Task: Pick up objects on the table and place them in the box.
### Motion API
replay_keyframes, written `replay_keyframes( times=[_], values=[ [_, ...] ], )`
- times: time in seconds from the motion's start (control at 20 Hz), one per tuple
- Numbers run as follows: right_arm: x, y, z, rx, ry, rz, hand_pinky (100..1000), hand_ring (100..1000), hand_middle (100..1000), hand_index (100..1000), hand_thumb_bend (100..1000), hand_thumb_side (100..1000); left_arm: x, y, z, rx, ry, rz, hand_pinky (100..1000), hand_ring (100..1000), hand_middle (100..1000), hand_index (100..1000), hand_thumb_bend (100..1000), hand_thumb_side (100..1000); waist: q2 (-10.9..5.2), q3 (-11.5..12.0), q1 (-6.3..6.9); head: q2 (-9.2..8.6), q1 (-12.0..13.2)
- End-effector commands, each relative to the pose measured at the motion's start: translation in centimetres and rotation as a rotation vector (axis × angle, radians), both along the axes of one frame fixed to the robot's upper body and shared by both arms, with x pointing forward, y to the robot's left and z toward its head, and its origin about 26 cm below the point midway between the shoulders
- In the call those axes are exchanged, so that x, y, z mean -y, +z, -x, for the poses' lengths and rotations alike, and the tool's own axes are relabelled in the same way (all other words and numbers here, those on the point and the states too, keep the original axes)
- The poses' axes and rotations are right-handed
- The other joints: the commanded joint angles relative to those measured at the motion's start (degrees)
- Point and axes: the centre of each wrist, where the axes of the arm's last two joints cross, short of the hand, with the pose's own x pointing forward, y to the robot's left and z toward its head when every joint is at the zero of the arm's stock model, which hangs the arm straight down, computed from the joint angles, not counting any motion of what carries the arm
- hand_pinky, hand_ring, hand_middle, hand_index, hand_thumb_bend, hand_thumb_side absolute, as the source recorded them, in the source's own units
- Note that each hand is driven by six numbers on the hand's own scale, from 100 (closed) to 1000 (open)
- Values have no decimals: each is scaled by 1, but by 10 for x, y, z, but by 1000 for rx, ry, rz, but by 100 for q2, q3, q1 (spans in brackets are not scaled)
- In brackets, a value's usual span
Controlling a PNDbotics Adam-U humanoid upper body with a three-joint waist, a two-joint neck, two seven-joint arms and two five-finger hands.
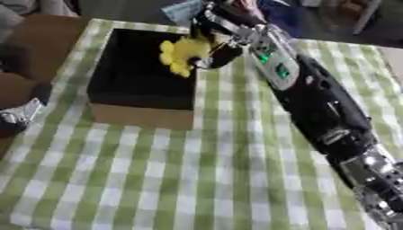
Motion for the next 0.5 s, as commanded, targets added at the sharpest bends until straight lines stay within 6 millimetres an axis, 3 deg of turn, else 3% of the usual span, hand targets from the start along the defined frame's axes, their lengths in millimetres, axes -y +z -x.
replay_keyframes(
  times=[0.05,0.1,0.25,0.35,0.5],
  values=[
    [-8,10,-1,42,-2,16,657,607,257,401,381,100,4,11,2,34,-22,-4,698,573,573,736,329,100,-88,34,29,-76,-84],
    [-10,8,-1,42,1,23,662,614,278,421,395,100,4,11,2,34,-23,-4,698,573,573,736,329,100,-89,43,26,-77,-93],
    [-19,1,-1,28,24,91,722,737,588,692,550,106,4,12,2,35,-26,-1,698,573,573,736,330,100,-81,41,15,-79,-113],
    [-23,-3,0,13,43,157,779,825,805,846,600,149,5,12,1,34,-27,1,699,573,573,736,330,100,-73,30,9,-77,-113],
    [-27,-3,2,7,62,230,811,868,881,905,619,175,5,11,1,32,-26,0,699,573,573,736,331,100,-71,12,-2,-73,-102]
  ],
)
